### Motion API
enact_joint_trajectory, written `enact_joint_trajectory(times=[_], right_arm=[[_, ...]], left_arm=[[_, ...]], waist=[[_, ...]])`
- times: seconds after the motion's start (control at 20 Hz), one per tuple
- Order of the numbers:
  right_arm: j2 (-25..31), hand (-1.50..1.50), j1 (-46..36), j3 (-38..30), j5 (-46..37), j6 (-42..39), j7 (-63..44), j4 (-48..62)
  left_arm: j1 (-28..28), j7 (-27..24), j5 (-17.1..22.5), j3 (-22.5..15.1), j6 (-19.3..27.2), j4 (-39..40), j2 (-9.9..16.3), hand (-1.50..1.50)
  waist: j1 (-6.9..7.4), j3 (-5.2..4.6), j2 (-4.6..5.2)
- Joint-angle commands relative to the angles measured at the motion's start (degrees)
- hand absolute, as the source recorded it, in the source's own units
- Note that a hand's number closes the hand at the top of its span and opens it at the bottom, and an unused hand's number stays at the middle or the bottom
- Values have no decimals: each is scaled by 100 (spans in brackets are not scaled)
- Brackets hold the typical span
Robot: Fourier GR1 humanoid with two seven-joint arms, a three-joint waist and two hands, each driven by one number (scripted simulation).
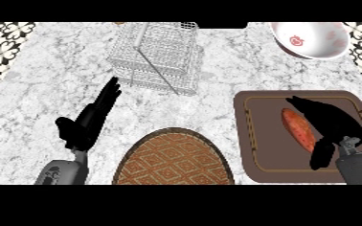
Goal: Pick the sweet potato from the tray and place it in the tiered basket
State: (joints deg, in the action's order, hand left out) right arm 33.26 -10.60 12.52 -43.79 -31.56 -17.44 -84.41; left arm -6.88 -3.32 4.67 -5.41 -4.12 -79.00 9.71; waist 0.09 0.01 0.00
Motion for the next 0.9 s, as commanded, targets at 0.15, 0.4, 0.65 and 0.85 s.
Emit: enact_joint_trajectory(times=[0.15, 0.4, 0.65, 0.85], right_arm=[[-608, 150, -351, -226, -168, 101, 349, 503], [-418, 150, -98, -382, -309, 785, 1424, 590], [-874, 150, 225, -296, -622, 973, 1278, 274], [-929, 150, 126, -495, -894, 979, 1465, 341]], left_arm=[[-70, 36, -138, 103, -30, 3, -101, 0], [111, -356, -333, 7, -22, 232, -261, 0], [54, -508, -199, 320, -315, 387, -112, 0], [39, -112, -383, 173, -196, 109, -351, 0]], waist=[[14, 0, 1], [-4, 0, 2], [-16, -2, -2], [-10, -1, -1]])
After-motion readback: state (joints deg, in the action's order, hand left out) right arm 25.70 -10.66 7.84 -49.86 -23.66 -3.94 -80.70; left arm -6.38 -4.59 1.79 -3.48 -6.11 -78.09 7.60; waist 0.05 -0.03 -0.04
